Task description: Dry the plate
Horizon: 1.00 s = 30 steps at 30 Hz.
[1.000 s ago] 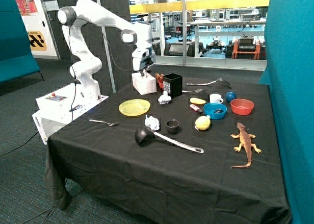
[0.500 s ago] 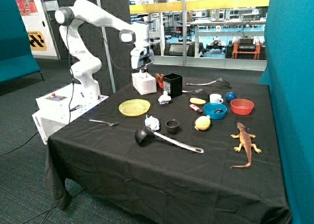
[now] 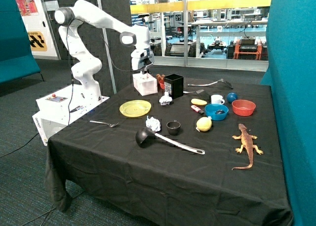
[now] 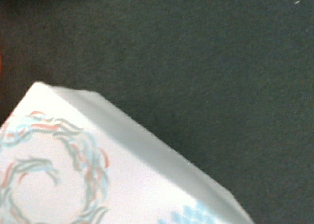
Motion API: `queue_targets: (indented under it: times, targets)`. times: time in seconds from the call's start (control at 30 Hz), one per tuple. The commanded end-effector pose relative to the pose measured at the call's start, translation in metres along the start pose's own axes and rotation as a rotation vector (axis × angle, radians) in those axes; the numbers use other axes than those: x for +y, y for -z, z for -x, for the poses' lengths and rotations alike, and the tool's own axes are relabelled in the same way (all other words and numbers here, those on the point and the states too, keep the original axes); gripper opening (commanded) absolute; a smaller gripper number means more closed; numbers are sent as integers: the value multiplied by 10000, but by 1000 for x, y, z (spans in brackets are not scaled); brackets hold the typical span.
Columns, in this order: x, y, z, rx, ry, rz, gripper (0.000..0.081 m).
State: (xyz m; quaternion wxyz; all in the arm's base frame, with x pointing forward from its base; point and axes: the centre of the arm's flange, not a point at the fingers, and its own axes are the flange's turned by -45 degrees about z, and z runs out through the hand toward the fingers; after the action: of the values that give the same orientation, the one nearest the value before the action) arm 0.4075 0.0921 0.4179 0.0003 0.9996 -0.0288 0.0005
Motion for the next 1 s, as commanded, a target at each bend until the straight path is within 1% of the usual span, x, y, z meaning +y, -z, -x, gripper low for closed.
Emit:
queue_targets:
  times: [0.0,0.03,0.07,0.13,0.37,0.57,0.9,0.93,0.97]
  targets:
    - [-20,-9,8,-9,-1,-7,593]
    - [-22,-10,9,-9,-16,-7,700]
    - [-24,-10,10,-9,-24,-7,754]
    - [-27,-12,13,-9,-30,-7,795]
    - [-36,-19,26,-9,-39,-7,808]
    - [-42,-29,38,-9,-8,-7,808]
    - [-44,-30,37,-9,70,-7,808]
    - [-44,-30,36,-9,263,-7,808]
    - [-45,-30,36,-9,101,-7,808]
